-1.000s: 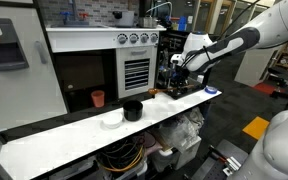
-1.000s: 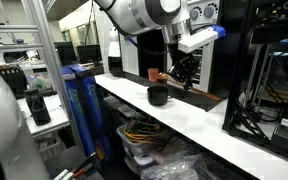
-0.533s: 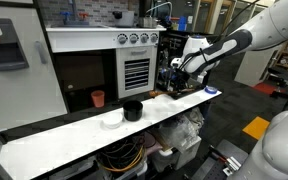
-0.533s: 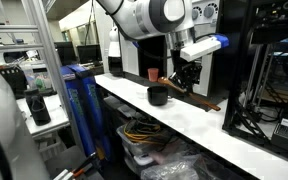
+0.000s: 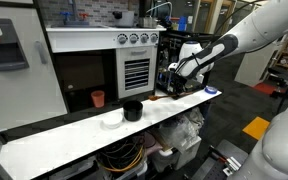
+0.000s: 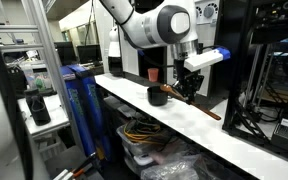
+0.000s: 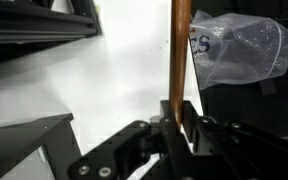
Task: Put the cup on the cabinet then use the wooden spoon to mix in the black mug
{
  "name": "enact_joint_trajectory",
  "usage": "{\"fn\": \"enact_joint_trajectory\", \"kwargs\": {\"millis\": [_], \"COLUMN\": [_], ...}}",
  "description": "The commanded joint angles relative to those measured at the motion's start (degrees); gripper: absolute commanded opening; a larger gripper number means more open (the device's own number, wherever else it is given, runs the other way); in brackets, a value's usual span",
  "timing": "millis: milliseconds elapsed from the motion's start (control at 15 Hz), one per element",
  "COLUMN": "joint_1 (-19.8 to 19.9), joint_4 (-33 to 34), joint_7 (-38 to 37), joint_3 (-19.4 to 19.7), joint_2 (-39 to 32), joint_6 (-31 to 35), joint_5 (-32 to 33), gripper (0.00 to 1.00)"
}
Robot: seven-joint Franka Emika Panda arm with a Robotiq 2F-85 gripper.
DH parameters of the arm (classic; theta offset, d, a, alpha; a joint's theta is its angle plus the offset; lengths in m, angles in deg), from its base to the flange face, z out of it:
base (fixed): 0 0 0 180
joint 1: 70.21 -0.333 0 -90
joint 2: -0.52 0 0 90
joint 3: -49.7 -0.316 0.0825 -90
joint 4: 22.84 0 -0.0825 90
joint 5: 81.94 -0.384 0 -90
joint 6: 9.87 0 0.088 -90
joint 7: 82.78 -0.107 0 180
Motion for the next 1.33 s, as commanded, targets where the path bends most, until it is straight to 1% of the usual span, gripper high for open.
{"fn": "enact_joint_trajectory", "kwargs": {"millis": [0, 533, 1000, 1267], "joint_1": [2.0, 2.8, 3.9, 5.1], "joint_4": [2.7, 4.1, 3.8, 4.1], "joint_7": [2.2, 1.8, 2.1, 2.8], "joint_3": [-2.0, -5.1, -7.3, -8.6], "joint_2": [-4.5, -9.5, -13.0, -15.3], "joint_6": [1.3, 2.1, 5.7, 7.1], "joint_5": [-2.7, -3.2, -4.1, -5.7], "gripper": [0.04, 0.04, 0.04, 0.04]}}
